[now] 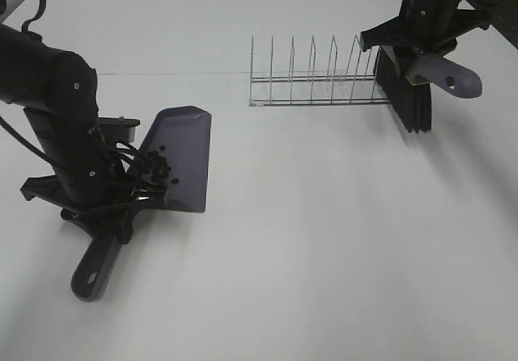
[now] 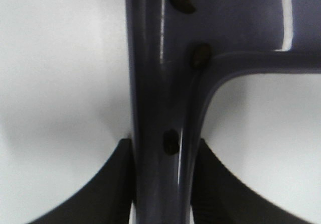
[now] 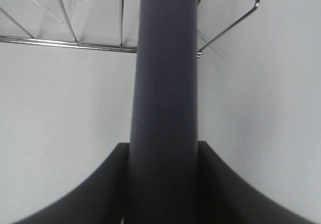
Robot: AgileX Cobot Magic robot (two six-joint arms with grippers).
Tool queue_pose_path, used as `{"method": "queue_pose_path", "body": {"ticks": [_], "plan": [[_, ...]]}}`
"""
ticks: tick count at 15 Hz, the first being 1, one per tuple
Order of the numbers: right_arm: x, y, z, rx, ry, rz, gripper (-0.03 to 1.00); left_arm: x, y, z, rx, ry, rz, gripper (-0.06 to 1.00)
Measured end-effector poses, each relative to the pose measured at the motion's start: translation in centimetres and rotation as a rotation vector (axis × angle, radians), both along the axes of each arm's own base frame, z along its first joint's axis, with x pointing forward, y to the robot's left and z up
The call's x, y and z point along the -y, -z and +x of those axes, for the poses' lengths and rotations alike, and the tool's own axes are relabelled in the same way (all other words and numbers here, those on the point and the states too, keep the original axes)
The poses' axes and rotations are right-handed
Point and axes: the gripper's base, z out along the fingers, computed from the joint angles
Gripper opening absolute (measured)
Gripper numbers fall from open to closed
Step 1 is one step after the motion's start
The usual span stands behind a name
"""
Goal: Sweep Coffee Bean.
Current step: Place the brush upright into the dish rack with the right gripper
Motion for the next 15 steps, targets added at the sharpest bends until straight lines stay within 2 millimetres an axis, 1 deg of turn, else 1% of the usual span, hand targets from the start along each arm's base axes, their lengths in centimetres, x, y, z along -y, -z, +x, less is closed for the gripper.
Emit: {"method": "queue_pose_path", "body": {"ticks": [4, 8, 10, 12, 15], "plan": [[0.0, 0.1, 0.1, 0.004, -0.002, 0.0, 0.29, 0.0, 0.0, 0.0, 0.0, 0.0, 0.0, 0.26], [-0.1, 2.2, 0.7, -0.003, -0.007, -0.004, 0.29, 0.0, 0.0, 0.0, 0.0, 0.0, 0.0, 0.26], [0.1, 2.4, 1.0, 0.03, 0.011, 0.011, 0.29, 0.0, 0.0, 0.0, 0.0, 0.0, 0.0, 0.26], [0.8, 2.3, 1.4, 0.066, 0.039, 0.039, 0.29, 0.0, 0.0, 0.0, 0.0, -0.001, -0.001, 0.26], [0.8, 2.2, 1.6, 0.084, 0.036, 0.044, 0.29, 0.0, 0.0, 0.0, 0.0, -0.001, -0.001, 0.26]]}}
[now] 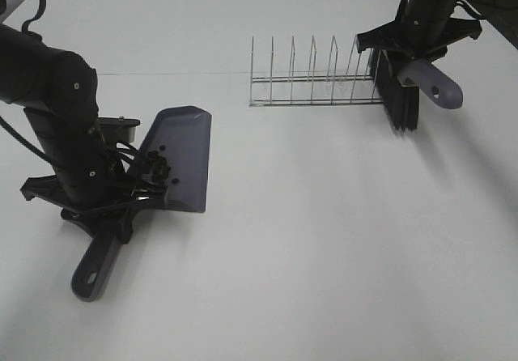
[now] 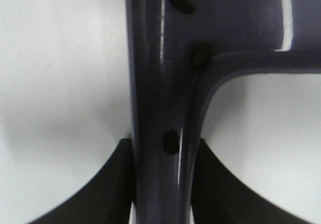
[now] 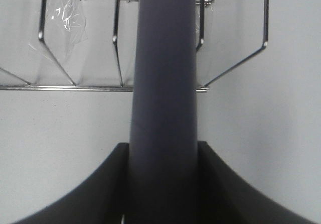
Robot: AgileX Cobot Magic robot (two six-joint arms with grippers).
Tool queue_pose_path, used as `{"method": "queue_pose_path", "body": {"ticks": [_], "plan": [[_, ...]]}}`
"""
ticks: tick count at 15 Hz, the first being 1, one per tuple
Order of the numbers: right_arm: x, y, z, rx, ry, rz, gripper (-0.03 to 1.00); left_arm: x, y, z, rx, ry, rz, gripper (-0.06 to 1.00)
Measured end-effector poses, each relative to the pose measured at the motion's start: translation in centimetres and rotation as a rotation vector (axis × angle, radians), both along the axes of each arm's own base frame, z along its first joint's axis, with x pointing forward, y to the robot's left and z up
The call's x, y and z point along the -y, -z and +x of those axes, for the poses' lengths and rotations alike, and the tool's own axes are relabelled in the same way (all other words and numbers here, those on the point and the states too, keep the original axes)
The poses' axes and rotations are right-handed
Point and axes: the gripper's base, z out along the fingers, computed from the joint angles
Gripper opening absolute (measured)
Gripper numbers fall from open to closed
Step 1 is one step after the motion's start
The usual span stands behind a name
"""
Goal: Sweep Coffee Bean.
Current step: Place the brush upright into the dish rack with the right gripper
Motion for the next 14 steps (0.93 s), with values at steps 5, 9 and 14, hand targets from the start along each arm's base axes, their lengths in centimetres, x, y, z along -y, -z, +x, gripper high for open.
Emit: {"method": "queue_pose_path", "body": {"ticks": [5, 9, 14], "plan": [[-0.04, -0.07, 0.16, 0.019, -0.006, 0.002, 0.29, 0.0, 0.0, 0.0, 0.0, 0.0, 0.0, 0.26], [0.18, -0.09, 0.26, 0.028, 0.001, 0.013, 0.29, 0.0, 0.0, 0.0, 0.0, 0.0, 0.0, 0.26], [0.43, -0.04, -0.04, -0.009, 0.016, 0.0, 0.7, -0.01, 0.0, -0.03, -0.003, 0.0, 0.001, 0.26]]}}
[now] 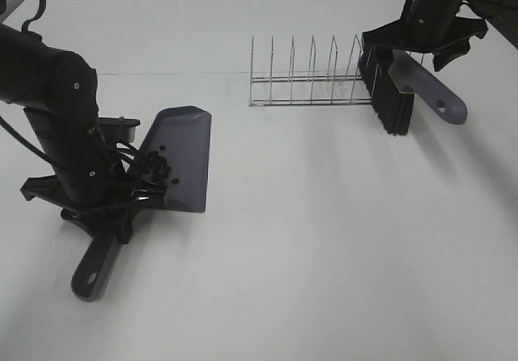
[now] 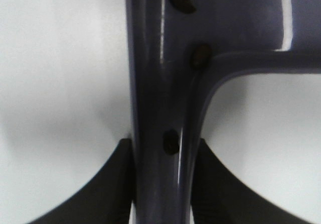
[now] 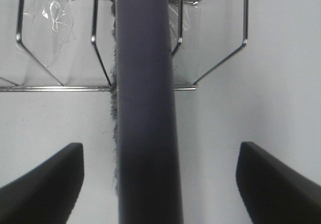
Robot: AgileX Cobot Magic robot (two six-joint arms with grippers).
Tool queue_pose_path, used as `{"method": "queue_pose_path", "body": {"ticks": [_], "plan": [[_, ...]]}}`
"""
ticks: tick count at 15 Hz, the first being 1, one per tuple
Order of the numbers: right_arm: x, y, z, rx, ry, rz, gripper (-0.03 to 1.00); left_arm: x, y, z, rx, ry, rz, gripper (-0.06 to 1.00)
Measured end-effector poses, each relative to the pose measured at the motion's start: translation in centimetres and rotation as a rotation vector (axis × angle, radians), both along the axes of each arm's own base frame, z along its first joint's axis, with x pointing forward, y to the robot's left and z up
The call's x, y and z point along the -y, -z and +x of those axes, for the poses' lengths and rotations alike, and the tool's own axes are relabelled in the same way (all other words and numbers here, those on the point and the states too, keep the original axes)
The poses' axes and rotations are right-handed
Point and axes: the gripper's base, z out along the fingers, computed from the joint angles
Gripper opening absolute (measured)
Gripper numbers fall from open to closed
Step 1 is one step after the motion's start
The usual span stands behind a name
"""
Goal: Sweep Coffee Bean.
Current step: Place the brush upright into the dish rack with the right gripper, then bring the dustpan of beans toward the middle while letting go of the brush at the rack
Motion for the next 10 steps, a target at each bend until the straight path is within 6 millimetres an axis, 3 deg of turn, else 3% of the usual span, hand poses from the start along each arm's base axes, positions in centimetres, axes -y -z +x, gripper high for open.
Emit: {"method": "queue_pose_path", "body": {"ticks": [6, 10], "plan": [[0.2, -4.3, -1.1, 0.034, 0.017, 0.002, 0.72, 0.3, -1.1, 0.0, 0.026, -0.028, -0.04, 0.26], [0.1, -4.7, -1.3, 0.033, 0.023, 0.017, 0.72, 1.0, -1.4, 0.1, 0.037, -0.041, -0.078, 0.26]]}}
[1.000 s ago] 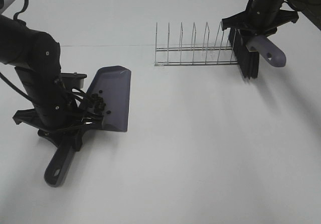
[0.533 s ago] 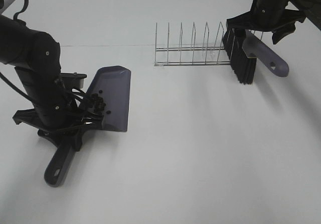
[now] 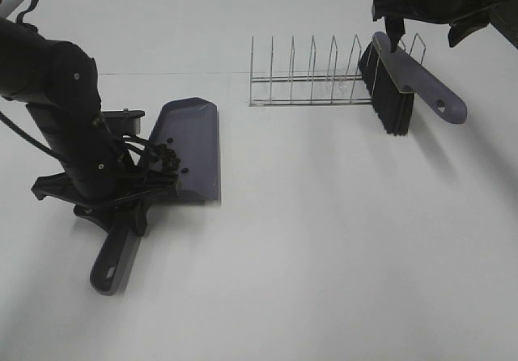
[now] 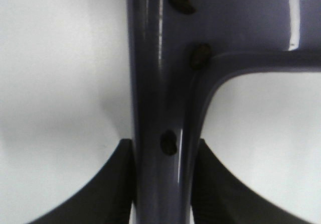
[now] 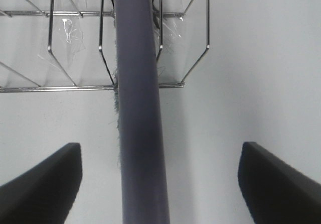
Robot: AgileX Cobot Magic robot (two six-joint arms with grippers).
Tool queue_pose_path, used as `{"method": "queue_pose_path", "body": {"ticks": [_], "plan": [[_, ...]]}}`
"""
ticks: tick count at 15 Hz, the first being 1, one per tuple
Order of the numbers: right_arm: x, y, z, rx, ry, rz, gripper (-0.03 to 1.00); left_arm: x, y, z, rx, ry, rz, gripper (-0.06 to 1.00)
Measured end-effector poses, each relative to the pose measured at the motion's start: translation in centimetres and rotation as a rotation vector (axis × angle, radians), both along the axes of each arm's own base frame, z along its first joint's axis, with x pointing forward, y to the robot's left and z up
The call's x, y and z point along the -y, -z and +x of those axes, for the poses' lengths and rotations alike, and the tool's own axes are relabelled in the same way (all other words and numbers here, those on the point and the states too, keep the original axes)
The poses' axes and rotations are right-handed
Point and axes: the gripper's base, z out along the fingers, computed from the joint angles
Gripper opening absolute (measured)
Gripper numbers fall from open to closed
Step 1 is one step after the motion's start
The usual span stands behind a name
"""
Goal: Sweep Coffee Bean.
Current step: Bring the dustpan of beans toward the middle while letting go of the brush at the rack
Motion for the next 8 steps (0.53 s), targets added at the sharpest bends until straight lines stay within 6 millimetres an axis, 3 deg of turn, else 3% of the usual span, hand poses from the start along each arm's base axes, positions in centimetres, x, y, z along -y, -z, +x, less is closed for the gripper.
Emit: {"method": "queue_pose_path", "body": {"ticks": [8], "plan": [[0.1, 0.1, -0.3, -0.031, 0.007, -0.006, 0.73, 0.9, 1.1, -0.1, -0.031, 0.018, -0.046, 0.27]]}}
